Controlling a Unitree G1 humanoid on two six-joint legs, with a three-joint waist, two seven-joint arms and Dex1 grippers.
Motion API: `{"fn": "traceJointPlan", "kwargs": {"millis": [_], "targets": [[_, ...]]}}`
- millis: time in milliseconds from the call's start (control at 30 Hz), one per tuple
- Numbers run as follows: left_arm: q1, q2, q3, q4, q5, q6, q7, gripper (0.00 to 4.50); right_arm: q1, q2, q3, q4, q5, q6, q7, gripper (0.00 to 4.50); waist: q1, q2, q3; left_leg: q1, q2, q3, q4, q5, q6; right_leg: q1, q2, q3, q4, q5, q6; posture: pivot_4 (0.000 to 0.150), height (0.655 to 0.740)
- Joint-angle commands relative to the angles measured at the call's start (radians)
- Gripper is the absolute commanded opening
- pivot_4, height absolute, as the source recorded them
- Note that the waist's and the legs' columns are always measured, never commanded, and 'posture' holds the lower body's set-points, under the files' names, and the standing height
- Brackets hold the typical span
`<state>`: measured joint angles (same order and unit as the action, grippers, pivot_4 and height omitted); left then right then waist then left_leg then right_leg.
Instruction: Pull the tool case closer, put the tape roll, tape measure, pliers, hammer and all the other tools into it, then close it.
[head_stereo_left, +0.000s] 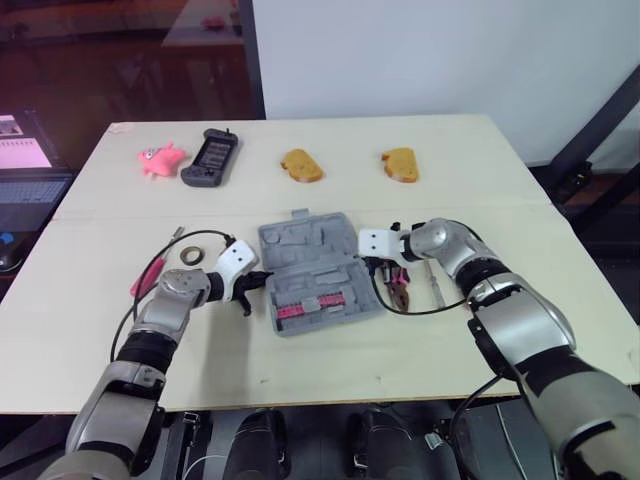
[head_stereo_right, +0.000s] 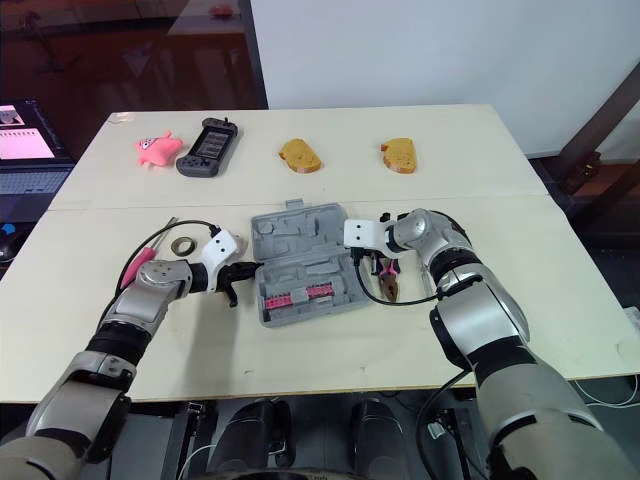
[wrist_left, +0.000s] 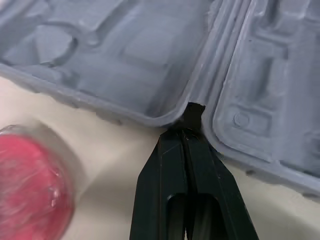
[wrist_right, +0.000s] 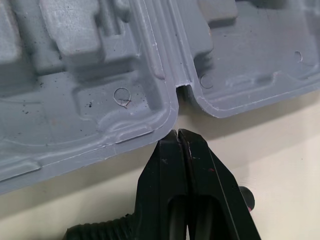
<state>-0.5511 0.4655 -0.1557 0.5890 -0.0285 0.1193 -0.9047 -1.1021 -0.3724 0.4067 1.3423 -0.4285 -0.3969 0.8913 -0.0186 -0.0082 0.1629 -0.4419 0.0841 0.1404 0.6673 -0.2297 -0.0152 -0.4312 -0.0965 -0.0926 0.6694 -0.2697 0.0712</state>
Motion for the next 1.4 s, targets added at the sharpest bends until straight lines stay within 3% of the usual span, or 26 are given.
{"fn": "traceJointPlan", "kwargs": {"millis": [33,433,867,1133,1400], "targets": [[-0.010,-0.039,0.006,-0.029,-0.021,0.011,-0.001,0.00,-0.026,0.025,-0.022,-0.018,0.021,-0.022,0.067,0.05,0.002,0.000,0.000,0.000,0.000,0.000,0.000,0.000,0.000,0.000,0.000,0.000,0.000,0.000,0.000,0.150,0.7188],[0.056,-0.021,-0.002,-0.090,-0.011,0.051,-0.040,0.00,0.032,0.026,-0.051,-0.074,0.064,-0.102,0.246,0.05,-0.002,0.000,0.000,0.001,0.000,0.000,0.000,0.000,0.000,0.001,0.000,0.000,0.000,0.000,0.000,0.150,0.7188],[0.111,0.009,-0.004,-0.251,-0.031,0.154,-0.087,0.00,0.117,0.008,-0.074,-0.190,0.101,-0.037,0.267,0.05,-0.002,0.000,0.000,0.002,0.000,0.000,0.000,0.000,0.000,0.001,0.000,0.000,0.000,0.000,0.000,0.150,0.7188],[0.258,0.040,-0.005,-0.473,-0.064,0.263,-0.085,0.00,0.324,-0.046,-0.091,-0.534,0.180,0.141,0.363,0.05,0.000,0.001,-0.001,0.002,0.000,-0.002,0.000,0.000,0.000,0.002,0.000,0.000,0.000,0.000,0.000,0.150,0.7188],[0.276,0.032,-0.015,-0.491,-0.047,0.274,-0.049,0.00,0.485,-0.105,-0.081,-0.841,0.222,0.357,0.412,0.05,0.006,0.001,-0.001,0.003,0.000,-0.003,0.000,0.000,0.000,0.003,0.000,0.000,0.000,0.000,0.000,0.150,0.7188]]}}
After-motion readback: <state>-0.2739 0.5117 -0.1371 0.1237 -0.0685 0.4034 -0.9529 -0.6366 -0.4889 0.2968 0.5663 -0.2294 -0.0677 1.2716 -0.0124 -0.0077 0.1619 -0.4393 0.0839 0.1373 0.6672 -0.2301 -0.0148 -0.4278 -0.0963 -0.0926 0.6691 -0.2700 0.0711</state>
